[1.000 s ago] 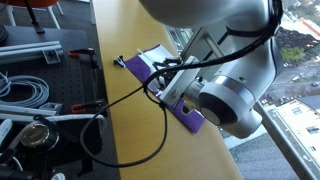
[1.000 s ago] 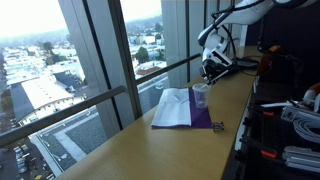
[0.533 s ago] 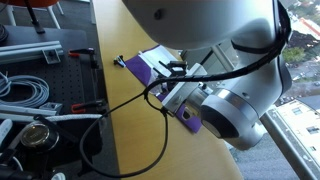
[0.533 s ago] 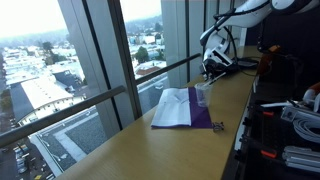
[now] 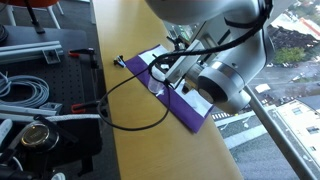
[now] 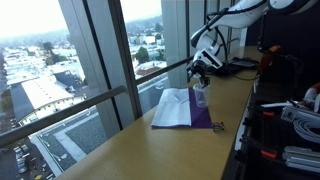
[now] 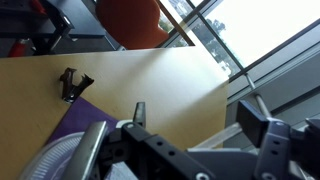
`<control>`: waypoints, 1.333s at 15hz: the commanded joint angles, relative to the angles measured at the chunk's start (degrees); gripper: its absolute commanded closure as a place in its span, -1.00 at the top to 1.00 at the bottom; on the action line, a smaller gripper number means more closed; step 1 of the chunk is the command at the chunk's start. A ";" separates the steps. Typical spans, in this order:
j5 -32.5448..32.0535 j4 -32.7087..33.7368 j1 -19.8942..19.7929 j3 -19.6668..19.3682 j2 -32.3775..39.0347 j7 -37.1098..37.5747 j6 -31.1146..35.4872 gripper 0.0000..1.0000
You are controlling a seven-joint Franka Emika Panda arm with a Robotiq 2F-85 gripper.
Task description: Pick up the clear straw and put it through the top hole into the clear plastic cup
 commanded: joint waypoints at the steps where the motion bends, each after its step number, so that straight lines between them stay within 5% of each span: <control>1: 0.27 2.29 -1.20 -0.85 0.31 0.28 -3.08 1.00; 11: -0.27 2.63 -1.72 -1.66 -1.42 0.10 -4.11 1.00; 20: -19.00 -2.63 5.68 -4.10 -17.49 -2.08 -0.86 1.00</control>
